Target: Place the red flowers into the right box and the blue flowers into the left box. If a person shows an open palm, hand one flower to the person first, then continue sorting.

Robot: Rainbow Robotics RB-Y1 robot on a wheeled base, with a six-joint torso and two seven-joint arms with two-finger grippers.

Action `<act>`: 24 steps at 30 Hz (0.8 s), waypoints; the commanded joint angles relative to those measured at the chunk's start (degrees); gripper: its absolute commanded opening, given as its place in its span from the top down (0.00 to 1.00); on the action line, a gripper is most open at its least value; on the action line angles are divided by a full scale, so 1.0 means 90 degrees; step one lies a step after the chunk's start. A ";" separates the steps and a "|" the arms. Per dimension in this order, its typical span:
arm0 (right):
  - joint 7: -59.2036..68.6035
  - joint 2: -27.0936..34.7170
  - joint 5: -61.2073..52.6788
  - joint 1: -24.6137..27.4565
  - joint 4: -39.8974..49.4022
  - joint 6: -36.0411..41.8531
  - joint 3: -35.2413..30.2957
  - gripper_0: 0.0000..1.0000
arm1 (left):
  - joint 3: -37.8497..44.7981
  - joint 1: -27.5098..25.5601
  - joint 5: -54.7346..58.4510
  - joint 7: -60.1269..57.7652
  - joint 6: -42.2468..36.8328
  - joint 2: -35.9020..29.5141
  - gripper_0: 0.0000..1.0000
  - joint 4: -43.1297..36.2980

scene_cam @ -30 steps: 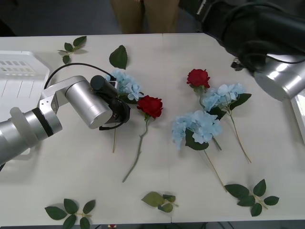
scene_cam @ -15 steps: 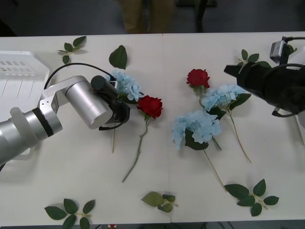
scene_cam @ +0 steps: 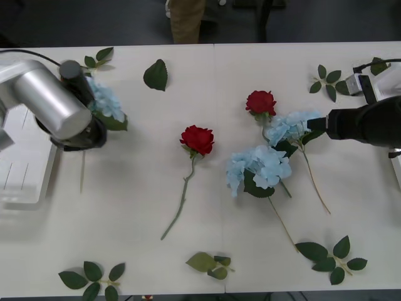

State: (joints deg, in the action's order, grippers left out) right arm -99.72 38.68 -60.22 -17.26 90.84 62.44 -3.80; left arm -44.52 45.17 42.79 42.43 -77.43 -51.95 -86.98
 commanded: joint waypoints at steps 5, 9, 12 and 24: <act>-0.2621 -0.0108 -0.1131 0.0121 -0.1324 -0.0121 -0.0320 0.00 | 0.1558 0.0050 0.1154 0.1408 -0.0460 -0.1688 1.00 0.0719; -0.3031 -0.0225 -0.1268 0.0189 -0.1481 -0.0121 -0.0251 0.00 | 0.1821 0.0040 0.1115 0.2307 0.0009 -0.1932 1.00 0.1559; -0.3216 -0.0352 -0.1258 0.0199 -0.1481 -0.0121 -0.0193 0.00 | 0.1821 0.0040 0.1125 0.2893 0.0595 -0.1971 1.00 0.2214; -0.3109 -0.0508 -0.0809 0.0238 -0.1481 -0.1489 0.0999 0.00 | 0.1811 -0.0702 0.1818 0.3859 0.2724 -0.1522 1.00 0.3630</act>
State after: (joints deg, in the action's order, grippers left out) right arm -127.62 35.32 -68.49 -15.82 76.79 50.52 3.18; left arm -28.62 41.98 59.26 72.74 -56.48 -66.17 -55.15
